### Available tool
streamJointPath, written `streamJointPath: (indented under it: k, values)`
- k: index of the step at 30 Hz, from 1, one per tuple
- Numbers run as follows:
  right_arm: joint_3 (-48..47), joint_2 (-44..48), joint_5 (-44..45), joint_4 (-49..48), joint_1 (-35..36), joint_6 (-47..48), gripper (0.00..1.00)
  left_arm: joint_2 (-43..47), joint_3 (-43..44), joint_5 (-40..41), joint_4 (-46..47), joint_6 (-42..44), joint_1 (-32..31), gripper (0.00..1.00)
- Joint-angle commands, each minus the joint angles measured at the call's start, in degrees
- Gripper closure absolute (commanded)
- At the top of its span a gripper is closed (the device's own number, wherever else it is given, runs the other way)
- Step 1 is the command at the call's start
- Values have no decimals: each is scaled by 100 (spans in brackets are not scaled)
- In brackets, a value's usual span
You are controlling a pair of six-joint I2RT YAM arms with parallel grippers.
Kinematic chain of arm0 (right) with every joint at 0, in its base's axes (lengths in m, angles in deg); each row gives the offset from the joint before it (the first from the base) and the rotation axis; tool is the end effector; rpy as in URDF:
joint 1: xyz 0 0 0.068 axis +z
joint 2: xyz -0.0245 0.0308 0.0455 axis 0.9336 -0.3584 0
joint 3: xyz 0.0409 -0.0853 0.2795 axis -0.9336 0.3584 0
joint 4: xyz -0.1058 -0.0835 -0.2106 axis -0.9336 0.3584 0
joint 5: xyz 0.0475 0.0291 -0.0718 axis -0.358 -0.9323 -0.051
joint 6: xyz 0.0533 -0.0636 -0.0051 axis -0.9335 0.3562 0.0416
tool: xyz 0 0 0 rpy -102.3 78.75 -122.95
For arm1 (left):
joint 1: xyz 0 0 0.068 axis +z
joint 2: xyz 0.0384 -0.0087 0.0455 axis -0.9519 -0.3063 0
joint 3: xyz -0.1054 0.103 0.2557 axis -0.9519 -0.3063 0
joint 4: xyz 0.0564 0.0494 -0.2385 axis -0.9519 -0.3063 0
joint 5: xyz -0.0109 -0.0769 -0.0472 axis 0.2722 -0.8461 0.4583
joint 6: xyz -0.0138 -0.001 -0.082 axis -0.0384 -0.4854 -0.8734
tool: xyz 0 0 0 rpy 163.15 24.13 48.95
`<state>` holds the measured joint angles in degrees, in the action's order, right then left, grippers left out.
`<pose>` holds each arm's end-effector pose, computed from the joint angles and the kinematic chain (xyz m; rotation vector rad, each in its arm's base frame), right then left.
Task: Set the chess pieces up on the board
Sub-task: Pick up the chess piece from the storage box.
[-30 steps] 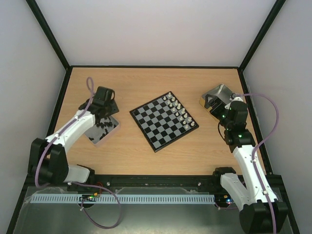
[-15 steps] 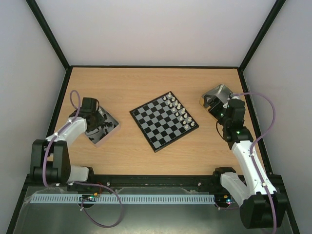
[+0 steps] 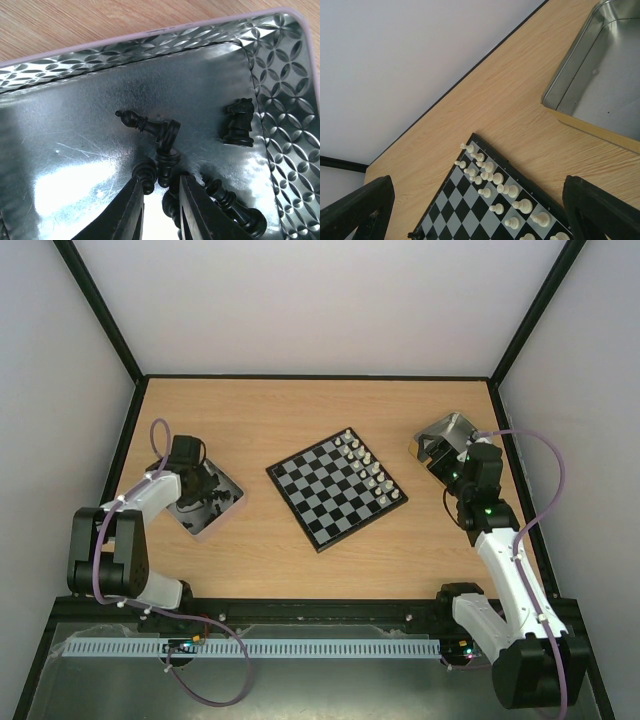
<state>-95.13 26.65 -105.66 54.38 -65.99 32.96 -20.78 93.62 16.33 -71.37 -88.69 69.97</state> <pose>0.2098 0.0337 0.2984 0.4699 1.9318 0.8341 0.2784 -0.0035 0.1718 -0.7985 2.5107 -0.0980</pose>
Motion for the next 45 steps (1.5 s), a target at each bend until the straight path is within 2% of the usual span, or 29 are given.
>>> streamJointPath:
  k: [1, 7, 13, 23, 26, 36, 40, 45]
  values:
    - [39, -28, 71, -163, -10, 3, 9, -113, 111, 134, -165, 74, 59, 77]
    - [49, -28, 73, -145, -10, 26, 9, -189, 43, 137, -176, 41, 61, 77]
    - [71, -29, 68, -140, -10, 22, 9, -285, 19, 138, -131, 46, 79, 86]
    - [71, 7, 91, -122, -10, 27, 10, -383, 37, 156, -113, 46, 105, 89]
    - [62, 29, 89, -111, -10, 14, 10, -254, 65, 200, -169, 52, 114, 92]
    - [112, 93, 66, -141, -10, -39, 10, 654, 335, 106, -594, 134, 85, 91]
    - [158, 129, 89, -176, -10, -94, 10, 789, 480, -273, -451, 474, -283, 91]
    - [209, 197, 128, -168, -10, -151, 10, 642, 1094, -442, -392, 773, -1283, 90]
